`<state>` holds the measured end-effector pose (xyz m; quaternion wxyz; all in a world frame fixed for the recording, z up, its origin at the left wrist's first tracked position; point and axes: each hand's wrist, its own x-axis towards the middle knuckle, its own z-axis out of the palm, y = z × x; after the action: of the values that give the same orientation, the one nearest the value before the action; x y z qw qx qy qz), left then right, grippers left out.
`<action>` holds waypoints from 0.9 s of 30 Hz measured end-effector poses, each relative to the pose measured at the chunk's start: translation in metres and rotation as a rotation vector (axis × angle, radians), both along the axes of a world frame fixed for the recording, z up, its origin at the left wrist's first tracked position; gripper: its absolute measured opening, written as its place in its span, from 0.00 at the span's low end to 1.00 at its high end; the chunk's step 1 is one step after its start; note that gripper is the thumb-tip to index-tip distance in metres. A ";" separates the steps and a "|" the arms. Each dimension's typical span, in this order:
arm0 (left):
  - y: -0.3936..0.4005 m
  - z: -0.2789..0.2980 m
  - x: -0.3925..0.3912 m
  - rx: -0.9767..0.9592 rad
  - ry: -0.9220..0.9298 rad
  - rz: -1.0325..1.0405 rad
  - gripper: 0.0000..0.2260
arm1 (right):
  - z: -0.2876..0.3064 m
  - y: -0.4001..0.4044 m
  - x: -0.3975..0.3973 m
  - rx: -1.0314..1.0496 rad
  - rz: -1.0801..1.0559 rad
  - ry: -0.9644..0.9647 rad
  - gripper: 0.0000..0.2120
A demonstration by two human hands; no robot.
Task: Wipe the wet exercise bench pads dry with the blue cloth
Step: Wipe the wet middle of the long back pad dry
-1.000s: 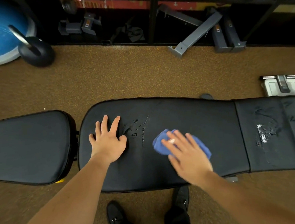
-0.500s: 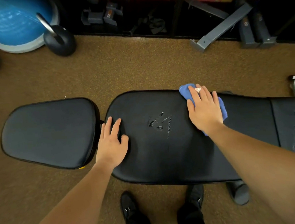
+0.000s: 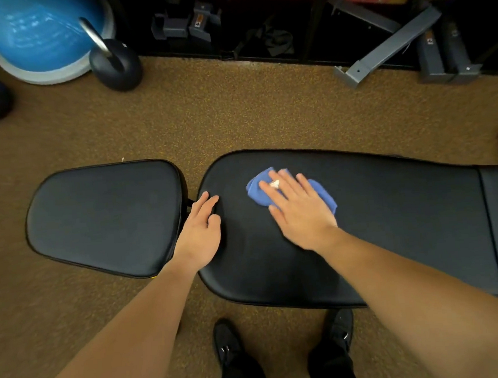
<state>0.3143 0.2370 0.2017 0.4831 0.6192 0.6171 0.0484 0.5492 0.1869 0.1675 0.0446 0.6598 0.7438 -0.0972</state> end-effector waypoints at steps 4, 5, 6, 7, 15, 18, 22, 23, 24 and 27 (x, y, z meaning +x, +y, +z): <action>0.002 0.002 -0.001 -0.016 -0.029 0.012 0.21 | 0.004 -0.037 -0.026 -0.049 0.239 0.022 0.26; 0.003 0.001 -0.001 -0.018 -0.029 0.005 0.21 | 0.005 -0.049 -0.028 -0.067 0.300 0.029 0.26; 0.002 0.001 -0.001 -0.021 -0.028 0.000 0.21 | 0.005 -0.060 -0.028 -0.085 0.354 0.033 0.26; 0.002 0.001 -0.001 -0.021 -0.029 -0.002 0.21 | 0.006 -0.071 -0.026 -0.101 0.397 0.037 0.25; -0.005 -0.002 -0.001 -0.008 -0.055 0.001 0.22 | 0.014 -0.100 0.042 -0.079 0.395 -0.012 0.26; -0.006 -0.004 -0.004 0.021 -0.079 0.017 0.23 | 0.016 -0.087 0.072 -0.044 0.001 -0.058 0.27; -0.006 -0.011 -0.010 -0.013 -0.099 0.187 0.24 | 0.016 -0.035 0.088 -0.016 -0.241 -0.089 0.29; -0.006 -0.012 -0.012 -0.079 -0.144 0.285 0.24 | 0.015 -0.017 0.085 -0.009 -0.246 -0.068 0.29; -0.005 -0.012 -0.014 -0.155 -0.197 0.376 0.23 | 0.013 0.000 0.080 -0.005 -0.255 -0.036 0.29; -0.004 -0.014 -0.020 -0.298 -0.304 0.480 0.21 | 0.004 0.040 0.049 0.002 -0.237 0.033 0.30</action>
<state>0.2942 0.2329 0.1880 0.6298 0.3641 0.6667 0.1620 0.5986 0.2269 0.1711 0.0200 0.7414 0.6614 -0.1119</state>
